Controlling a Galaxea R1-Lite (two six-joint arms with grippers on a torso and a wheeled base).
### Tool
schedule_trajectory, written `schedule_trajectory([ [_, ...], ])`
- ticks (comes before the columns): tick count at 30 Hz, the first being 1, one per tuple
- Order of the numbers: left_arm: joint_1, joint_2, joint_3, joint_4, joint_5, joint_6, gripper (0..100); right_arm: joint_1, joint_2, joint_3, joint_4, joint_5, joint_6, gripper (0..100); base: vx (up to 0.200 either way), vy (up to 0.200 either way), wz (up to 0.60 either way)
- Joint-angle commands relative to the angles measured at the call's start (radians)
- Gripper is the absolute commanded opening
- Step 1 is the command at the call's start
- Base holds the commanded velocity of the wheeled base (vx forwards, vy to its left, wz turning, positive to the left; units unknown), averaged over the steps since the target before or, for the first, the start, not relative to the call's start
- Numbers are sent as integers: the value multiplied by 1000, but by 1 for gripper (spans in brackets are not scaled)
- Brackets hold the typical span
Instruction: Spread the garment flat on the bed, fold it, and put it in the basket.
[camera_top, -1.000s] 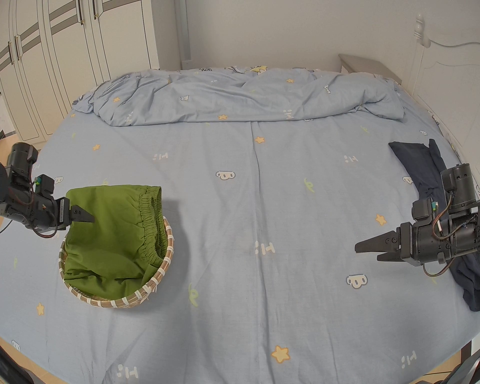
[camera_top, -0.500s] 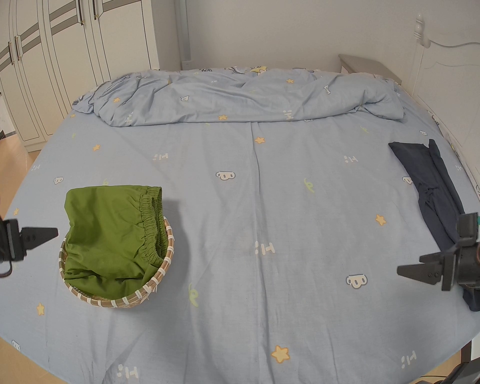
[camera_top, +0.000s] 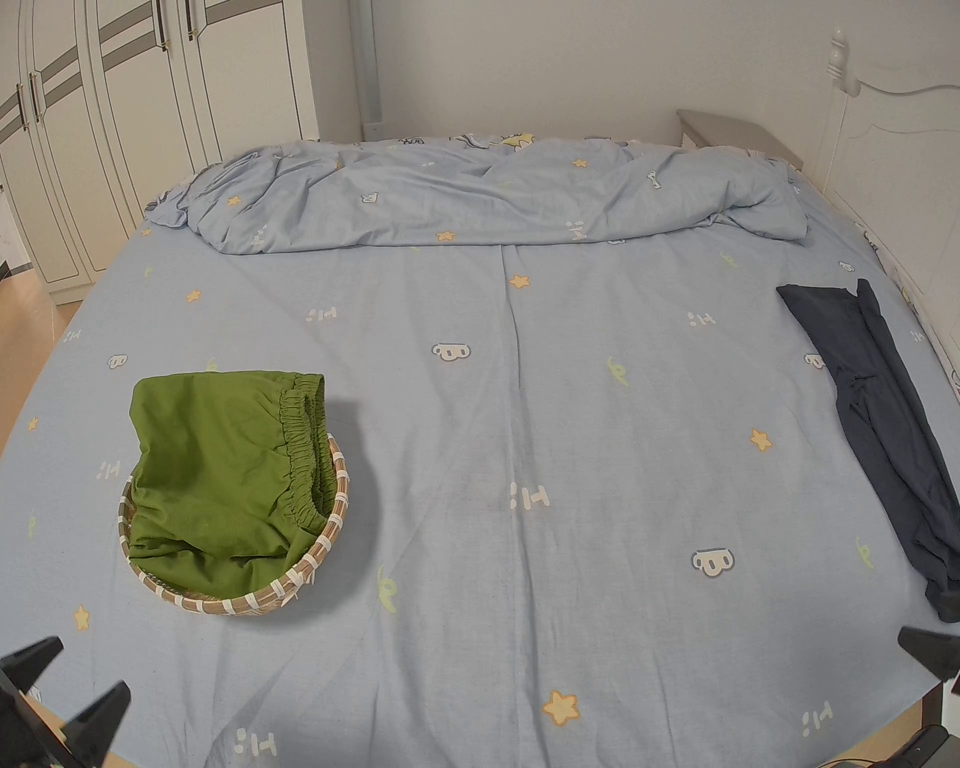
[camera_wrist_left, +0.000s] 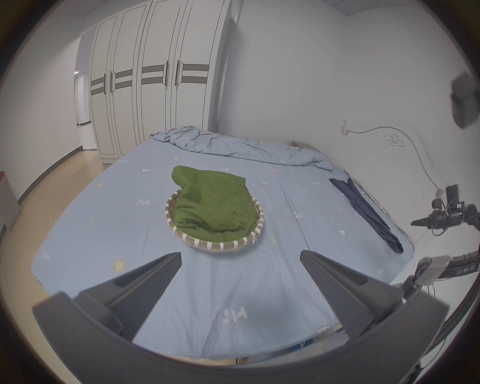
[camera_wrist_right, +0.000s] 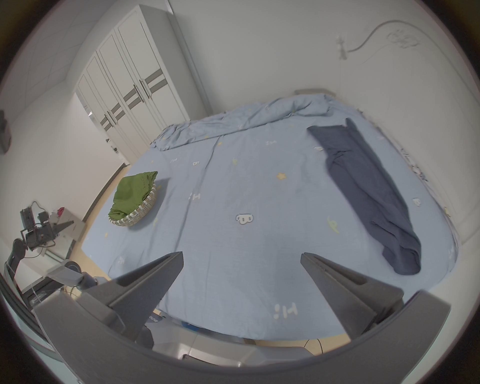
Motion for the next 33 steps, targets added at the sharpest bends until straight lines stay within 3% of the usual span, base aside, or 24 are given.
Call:
schedule_trajectory([
  [1,-54,-300,209,-1,-16,-13,100,-81,-388,200,44,-29,-53,100,0,0,0],
  [3,-70,-300,217,-2,-16,-13,100,-81,-401,260,-18,-32,-78,100,0,0,0],
  [4,-120,-296,230,-11,-8,-10,100,-81,-401,302,-110,-31,-66,100,0,0,0],
  [6,-142,-294,232,-14,-8,-8,100,-81,-401,318,-139,-31,-63,100,0,0,0],
  [7,-232,-296,235,-14,-3,-7,100,-81,-401,395,-248,-29,-76,100,0,0,0],
  [8,-260,-300,237,-14,6,-5,100,-81,-401,426,-292,-31,-95,100,0,0,0],
  [10,-263,-303,240,-14,27,-5,100,-81,-401,458,-330,-34,-116,100,0,0,0],
  [13,-200,-375,240,-16,98,-13,100,-81,-401,498,-413,-48,-119,100,0,0,0],
  [18,-197,-395,272,-62,175,84,100,-81,-401,509,-430,-74,-129,100,0,0,0],
  [23,-197,-395,381,-292,310,102,100,-81,-403,542,-508,-78,-119,100,0,0,0],
  [24,-197,-395,421,-392,392,73,100,-81,-401,562,-551,-78,-119,100,0,0,0],
  [25,-197,-395,421,-392,392,73,100,-81,-401,562,-551,-78,-119,100,0,0,0],
  [26,-197,-395,442,-488,491,18,100,-81,-401,576,-650,-84,-121,100,0,0,0],
  [29,-197,-395,442,-459,440,-39,100,-81,-401,576,-708,-84,-130,100,0,0,0],
  [33,-197,-395,442,-432,412,7,100,-82,-401,572,-559,-84,-156,100,0,0,0],
])
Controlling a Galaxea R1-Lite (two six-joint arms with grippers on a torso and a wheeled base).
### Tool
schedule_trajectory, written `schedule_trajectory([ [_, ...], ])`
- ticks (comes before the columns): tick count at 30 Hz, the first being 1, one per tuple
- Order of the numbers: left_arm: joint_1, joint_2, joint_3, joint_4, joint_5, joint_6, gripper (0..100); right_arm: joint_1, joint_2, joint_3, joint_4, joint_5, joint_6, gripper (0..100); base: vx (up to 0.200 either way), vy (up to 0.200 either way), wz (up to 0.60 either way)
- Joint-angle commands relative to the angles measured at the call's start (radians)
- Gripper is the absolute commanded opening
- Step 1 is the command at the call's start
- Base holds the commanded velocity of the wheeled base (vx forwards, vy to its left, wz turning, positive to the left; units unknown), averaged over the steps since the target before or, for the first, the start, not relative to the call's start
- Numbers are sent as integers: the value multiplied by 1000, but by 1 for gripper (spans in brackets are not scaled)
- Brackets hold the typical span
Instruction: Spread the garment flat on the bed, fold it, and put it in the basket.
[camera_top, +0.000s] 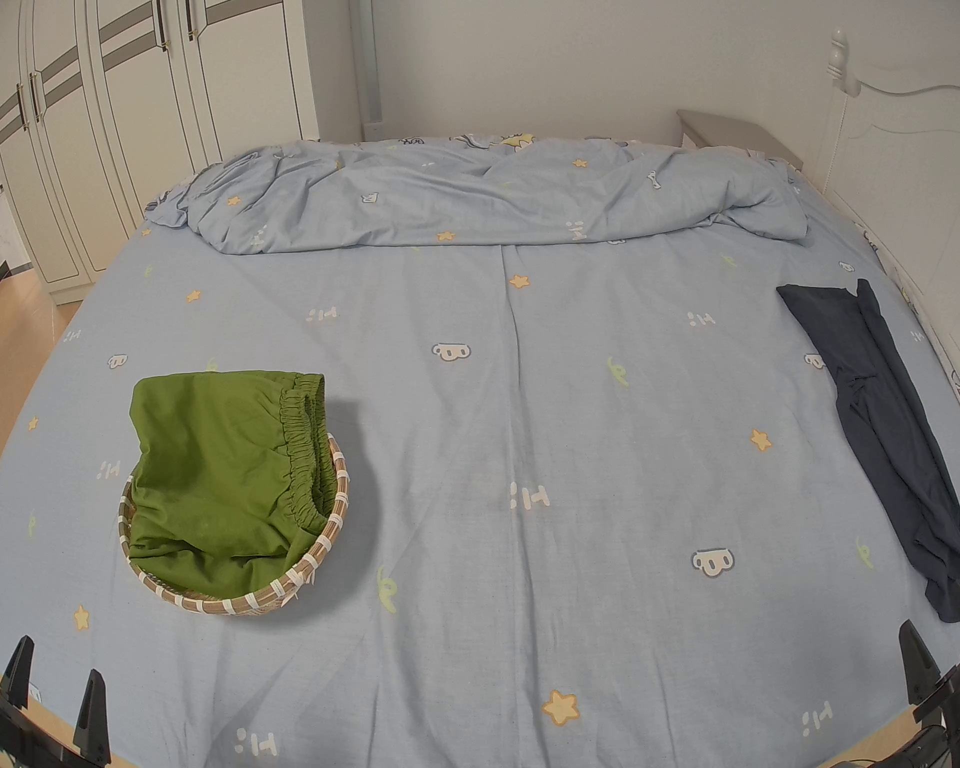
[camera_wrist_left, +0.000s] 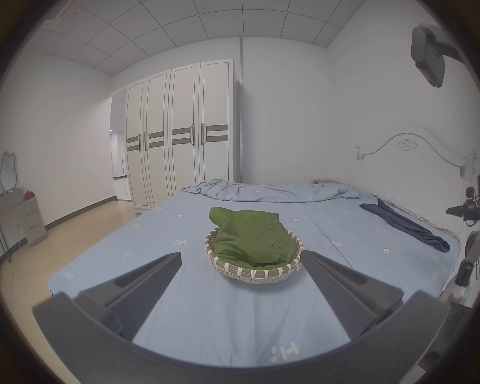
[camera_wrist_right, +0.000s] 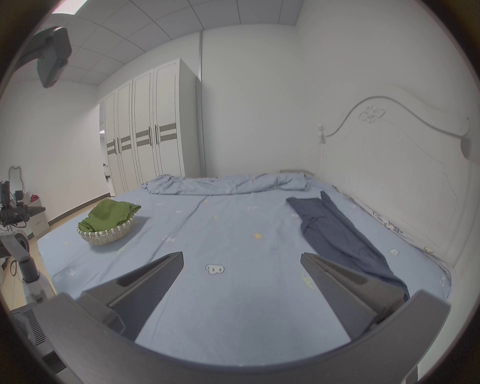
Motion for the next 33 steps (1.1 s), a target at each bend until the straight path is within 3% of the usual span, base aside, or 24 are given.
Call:
schedule_trajectory([
  [1,1,-13,39,-2,-12,6,100,-1,-10,5,148,-4,-19,100,0,0,0],
  [6,1,-13,39,0,-33,15,100,-1,-10,5,142,-13,12,100,0,0,0],
  [11,1,-13,39,1,-30,2,100,-1,-10,22,97,-182,35,100,0,0,0],
  [14,1,-13,39,1,-30,2,100,-2,-8,22,101,-217,38,100,0,0,0],
  [20,1,-13,39,1,-30,2,100,-2,-8,22,114,-183,25,100,0,0,0],
  [22,1,-13,39,1,-30,2,100,-1,-8,21,131,-76,-42,100,0,0,0],
  [24,1,-13,39,1,-30,2,100,1,-2,18,171,-42,-36,100,0,0,0],
  [30,1,-13,39,1,-30,2,100,-2,-8,19,171,-91,47,100,0,0,0],
  [33,1,-13,39,1,-30,2,100,-2,-10,19,168,-96,38,100,0,0,0],
])
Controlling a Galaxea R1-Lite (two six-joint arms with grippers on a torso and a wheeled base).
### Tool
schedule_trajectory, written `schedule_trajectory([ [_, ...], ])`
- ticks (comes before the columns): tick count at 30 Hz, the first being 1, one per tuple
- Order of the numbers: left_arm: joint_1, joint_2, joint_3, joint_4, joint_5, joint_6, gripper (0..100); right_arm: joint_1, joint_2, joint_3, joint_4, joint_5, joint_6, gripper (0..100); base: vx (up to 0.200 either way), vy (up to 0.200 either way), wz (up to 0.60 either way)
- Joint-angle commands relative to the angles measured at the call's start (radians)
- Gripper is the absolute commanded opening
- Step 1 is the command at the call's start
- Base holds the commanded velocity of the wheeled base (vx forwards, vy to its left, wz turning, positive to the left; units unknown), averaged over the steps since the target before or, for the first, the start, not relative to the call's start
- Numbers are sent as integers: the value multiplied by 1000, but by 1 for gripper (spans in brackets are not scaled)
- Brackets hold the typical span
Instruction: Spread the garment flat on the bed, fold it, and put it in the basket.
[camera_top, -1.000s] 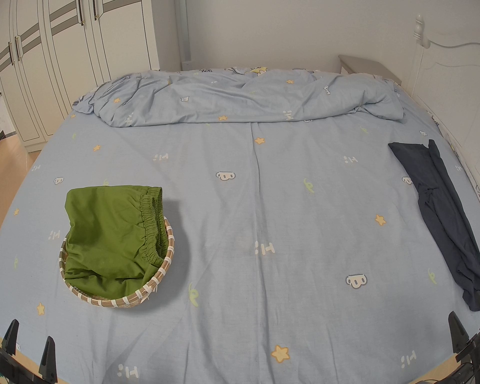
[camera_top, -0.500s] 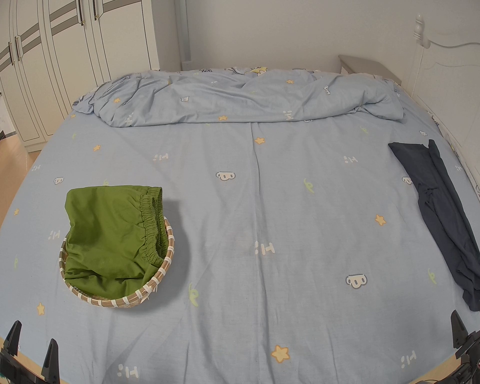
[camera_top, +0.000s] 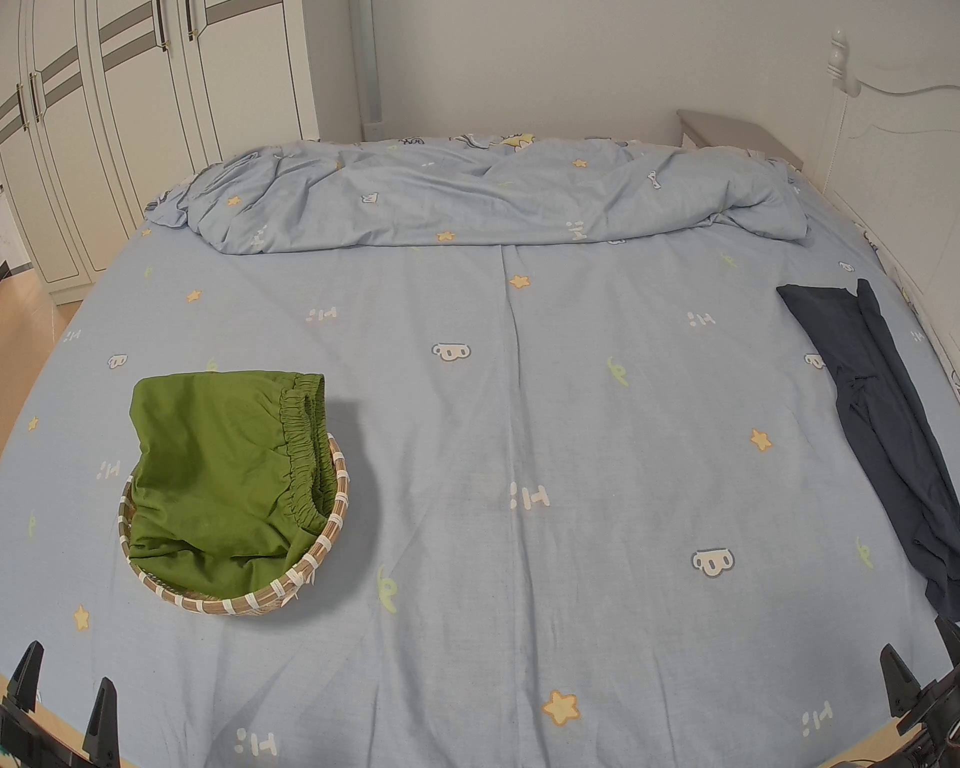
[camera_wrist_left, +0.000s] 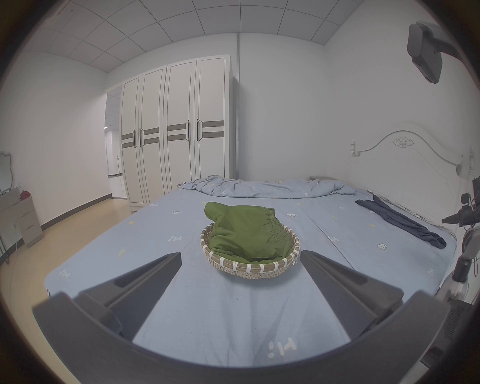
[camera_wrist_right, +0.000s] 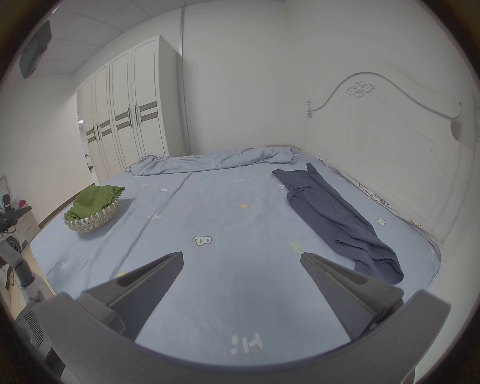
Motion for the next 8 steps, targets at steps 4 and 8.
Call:
schedule_trajectory([
  [4,0,-12,18,0,0,-1,100,0,-11,16,-4,-10,-10,100,0,0,0],
  [8,0,-12,18,0,0,-1,100,0,-9,16,-4,-10,-24,100,0,0,0],
])
